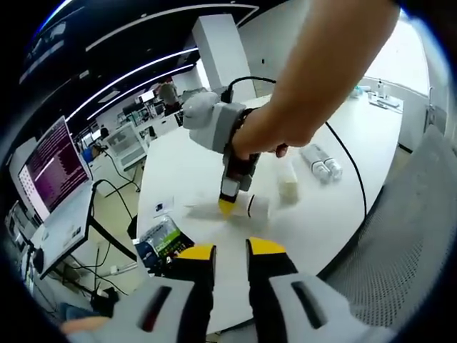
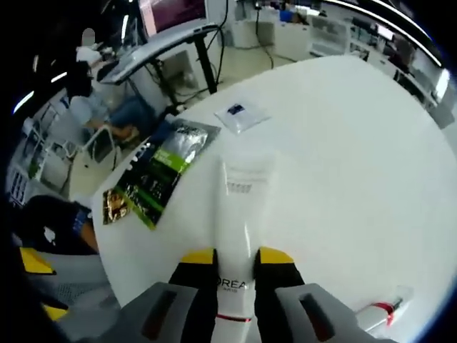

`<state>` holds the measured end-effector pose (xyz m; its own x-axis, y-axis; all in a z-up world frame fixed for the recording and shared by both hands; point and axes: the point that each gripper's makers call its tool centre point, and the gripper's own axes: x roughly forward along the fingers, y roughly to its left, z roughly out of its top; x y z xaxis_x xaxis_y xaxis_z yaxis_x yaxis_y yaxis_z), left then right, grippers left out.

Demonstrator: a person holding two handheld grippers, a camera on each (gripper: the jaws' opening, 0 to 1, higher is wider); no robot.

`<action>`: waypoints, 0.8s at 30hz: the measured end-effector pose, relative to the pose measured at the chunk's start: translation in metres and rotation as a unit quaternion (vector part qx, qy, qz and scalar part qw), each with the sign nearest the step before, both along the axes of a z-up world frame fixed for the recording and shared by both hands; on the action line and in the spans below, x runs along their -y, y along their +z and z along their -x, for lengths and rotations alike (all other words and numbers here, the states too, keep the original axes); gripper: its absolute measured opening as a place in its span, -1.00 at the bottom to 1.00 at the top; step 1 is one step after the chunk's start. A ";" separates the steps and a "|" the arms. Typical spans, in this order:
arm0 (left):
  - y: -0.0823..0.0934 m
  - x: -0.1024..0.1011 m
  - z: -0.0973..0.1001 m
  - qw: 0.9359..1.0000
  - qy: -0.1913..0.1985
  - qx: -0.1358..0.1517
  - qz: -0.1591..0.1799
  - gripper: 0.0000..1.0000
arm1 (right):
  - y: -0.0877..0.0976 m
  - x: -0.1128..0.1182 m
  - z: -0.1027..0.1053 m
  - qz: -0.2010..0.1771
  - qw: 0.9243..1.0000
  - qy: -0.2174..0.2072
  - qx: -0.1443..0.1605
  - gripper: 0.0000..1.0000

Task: Arrange the skincare products in the storage area until every visible bottle or jar stands upright without overlapping.

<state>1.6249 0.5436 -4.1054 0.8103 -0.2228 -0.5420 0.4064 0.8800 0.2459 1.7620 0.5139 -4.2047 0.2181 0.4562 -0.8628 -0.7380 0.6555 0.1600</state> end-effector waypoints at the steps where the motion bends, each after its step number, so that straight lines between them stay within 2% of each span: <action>1: 0.000 0.000 0.000 1.000 0.000 0.000 0.000 -0.78 | 0.001 -0.001 -0.001 -0.015 1.000 -0.005 0.002 -0.77; 7: 0.001 0.000 0.000 1.000 0.000 -0.001 0.005 -0.79 | 0.030 0.003 0.005 -0.067 0.997 -0.021 0.012 -0.76; 10: 0.001 0.001 0.001 1.000 0.000 -0.001 0.007 -0.81 | 0.036 0.007 0.005 -0.100 0.994 -0.033 0.014 -0.76; 16: 0.003 0.001 0.001 1.000 -0.001 0.000 0.013 -0.85 | 0.070 0.022 0.030 -0.152 0.987 -0.055 0.024 -0.76; 19: 0.006 0.000 0.001 1.000 0.000 0.004 0.017 -0.87 | 0.091 0.024 0.038 -0.186 0.980 -0.066 0.035 -0.76; 24: 0.019 0.000 -0.001 0.998 0.007 0.014 0.059 -0.92 | 0.127 0.025 0.051 -0.231 0.969 -0.067 0.054 -0.76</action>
<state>1.6260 0.5433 -4.0867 0.8277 -0.2729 -0.4902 0.3891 0.9088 0.1510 1.7110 0.4891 -4.0778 0.3794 0.7496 -0.5424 -0.6805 0.6233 0.3854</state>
